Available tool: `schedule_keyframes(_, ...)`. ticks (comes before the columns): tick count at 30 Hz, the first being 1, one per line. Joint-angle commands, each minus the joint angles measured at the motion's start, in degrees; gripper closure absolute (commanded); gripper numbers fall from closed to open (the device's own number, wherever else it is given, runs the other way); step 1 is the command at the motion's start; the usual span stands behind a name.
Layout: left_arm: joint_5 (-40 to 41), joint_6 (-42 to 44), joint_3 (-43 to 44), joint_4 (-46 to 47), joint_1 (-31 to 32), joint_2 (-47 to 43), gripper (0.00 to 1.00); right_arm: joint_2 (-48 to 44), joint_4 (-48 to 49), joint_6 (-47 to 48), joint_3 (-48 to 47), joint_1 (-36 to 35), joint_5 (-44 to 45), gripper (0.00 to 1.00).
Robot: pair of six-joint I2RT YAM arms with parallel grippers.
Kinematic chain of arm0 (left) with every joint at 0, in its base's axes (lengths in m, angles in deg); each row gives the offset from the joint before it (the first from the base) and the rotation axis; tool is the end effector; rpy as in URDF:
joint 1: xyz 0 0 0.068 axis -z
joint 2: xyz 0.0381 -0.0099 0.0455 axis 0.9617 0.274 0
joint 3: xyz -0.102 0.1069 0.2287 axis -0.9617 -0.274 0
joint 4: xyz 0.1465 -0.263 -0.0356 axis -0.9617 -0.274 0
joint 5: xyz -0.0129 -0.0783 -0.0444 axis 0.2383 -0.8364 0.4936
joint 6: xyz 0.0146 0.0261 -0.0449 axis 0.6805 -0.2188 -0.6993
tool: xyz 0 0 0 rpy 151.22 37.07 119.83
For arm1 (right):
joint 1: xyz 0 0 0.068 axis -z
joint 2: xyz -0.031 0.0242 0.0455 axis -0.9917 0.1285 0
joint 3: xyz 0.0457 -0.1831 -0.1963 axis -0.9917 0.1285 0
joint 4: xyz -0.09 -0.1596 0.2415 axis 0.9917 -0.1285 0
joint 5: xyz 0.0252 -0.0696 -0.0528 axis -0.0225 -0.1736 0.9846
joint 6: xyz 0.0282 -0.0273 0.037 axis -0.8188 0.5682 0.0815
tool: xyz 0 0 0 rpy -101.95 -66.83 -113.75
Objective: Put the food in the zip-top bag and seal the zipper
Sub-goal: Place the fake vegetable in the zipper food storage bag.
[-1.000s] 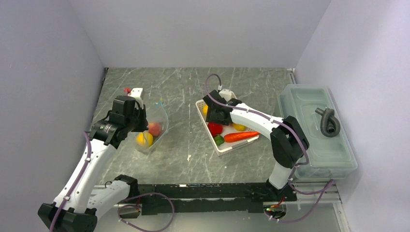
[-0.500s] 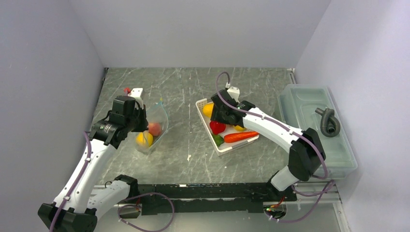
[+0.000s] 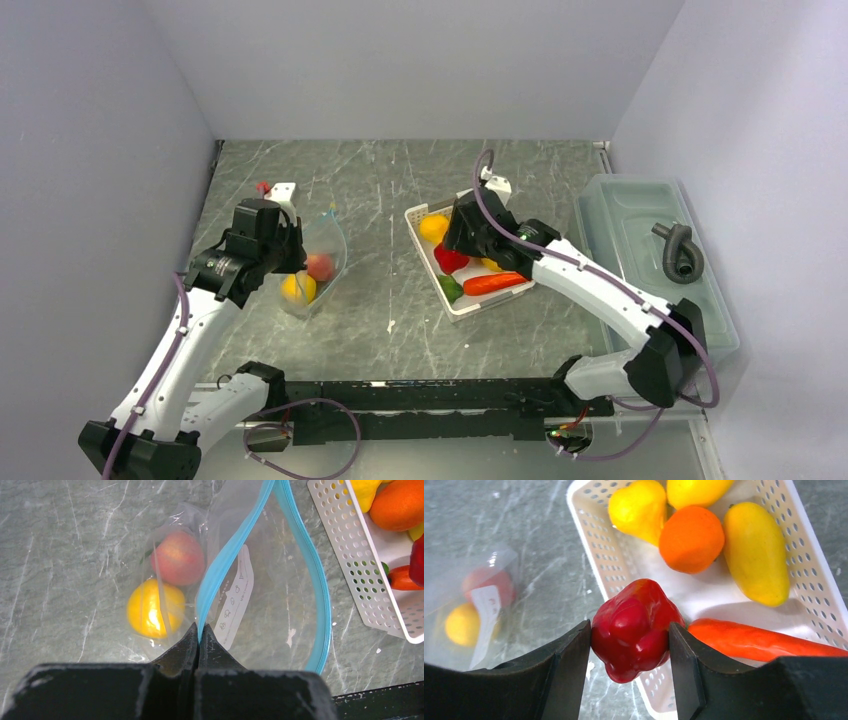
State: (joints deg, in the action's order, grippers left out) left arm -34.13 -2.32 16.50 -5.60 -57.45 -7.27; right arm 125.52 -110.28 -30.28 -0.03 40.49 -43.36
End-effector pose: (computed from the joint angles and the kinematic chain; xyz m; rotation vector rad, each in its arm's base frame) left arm 0.2160 -0.0630 0.3356 -0.0107 2.3199 -0.2442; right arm 0.2546 0.2146 0.2915 0.1978 2.3348 0.3663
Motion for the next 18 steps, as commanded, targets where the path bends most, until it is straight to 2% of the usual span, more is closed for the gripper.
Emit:
schedule_keyframes(1, -0.65, 0.49, -0.17, 1.76, 0.02, -0.94, 1.0, -4.32, 3.38, 2.52, -0.81, -1.55, -2.34, 1.0)
schedule_keyframes(10, -1.12, 0.7, -0.12, 1.85, 0.06, -0.39, 1.0, -7.25, 4.21, 4.81, -5.02, -7.54, -2.99, 1.0)
schedule_keyframes(18, -1.22, 0.85, -0.15, 1.85, 0.04, -0.15, 1.0, -6.06, 10.23, 6.27, -9.62, -12.37, -6.08, 1.0)
